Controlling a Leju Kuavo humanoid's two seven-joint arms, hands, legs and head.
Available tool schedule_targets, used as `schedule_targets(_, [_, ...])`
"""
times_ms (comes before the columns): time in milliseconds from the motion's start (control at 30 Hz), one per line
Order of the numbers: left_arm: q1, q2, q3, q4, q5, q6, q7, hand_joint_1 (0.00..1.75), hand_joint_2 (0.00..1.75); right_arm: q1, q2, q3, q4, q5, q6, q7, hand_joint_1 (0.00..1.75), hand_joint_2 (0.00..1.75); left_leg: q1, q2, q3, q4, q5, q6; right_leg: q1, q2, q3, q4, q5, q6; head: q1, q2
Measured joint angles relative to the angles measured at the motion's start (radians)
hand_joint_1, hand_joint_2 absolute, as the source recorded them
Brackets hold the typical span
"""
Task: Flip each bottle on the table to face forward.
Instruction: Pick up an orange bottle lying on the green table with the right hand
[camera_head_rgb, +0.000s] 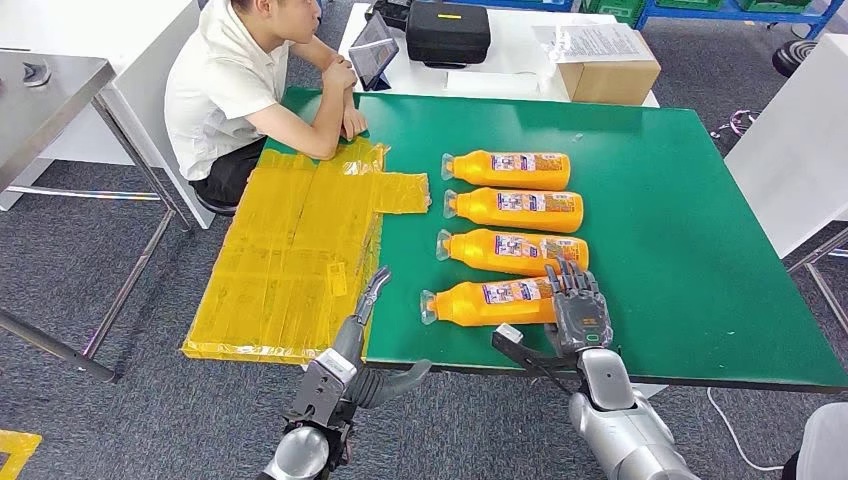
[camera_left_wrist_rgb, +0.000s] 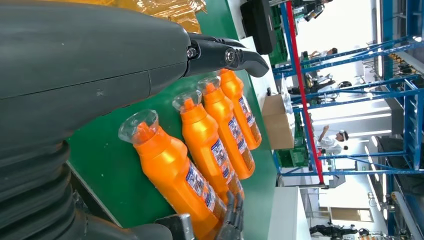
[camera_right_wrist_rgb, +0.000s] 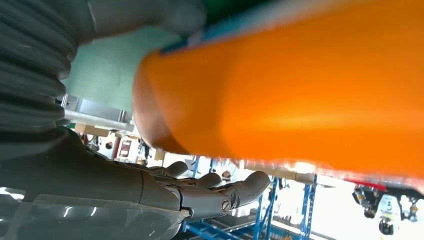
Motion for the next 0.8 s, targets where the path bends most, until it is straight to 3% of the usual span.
schedule_targets(633, [-0.018,-0.002,-0.017,0.013,0.021,-0.003,-0.018,0.00,1.75,-0.008,-0.005,0.006,0.042,-0.081,0.011,-0.087,1.75,1.75,0.000,-0.001,0.002,0.000,-0.002,-0.003,0.000,0.000,-0.006,0.000,-0.002,0.001,0.000,0.000])
schedule_targets(800, [-0.019,-0.002,-0.016,0.013,0.058,0.008,-0.037,0.00,1.75,-0.001,-0.002,-0.009,0.042,-0.232,0.006,-0.212,1.75,1.75,0.000,-0.001,0.001,0.000,-0.002,-0.003,0.000,0.001,-0.001,0.000,-0.002,0.002,0.000,0.000])
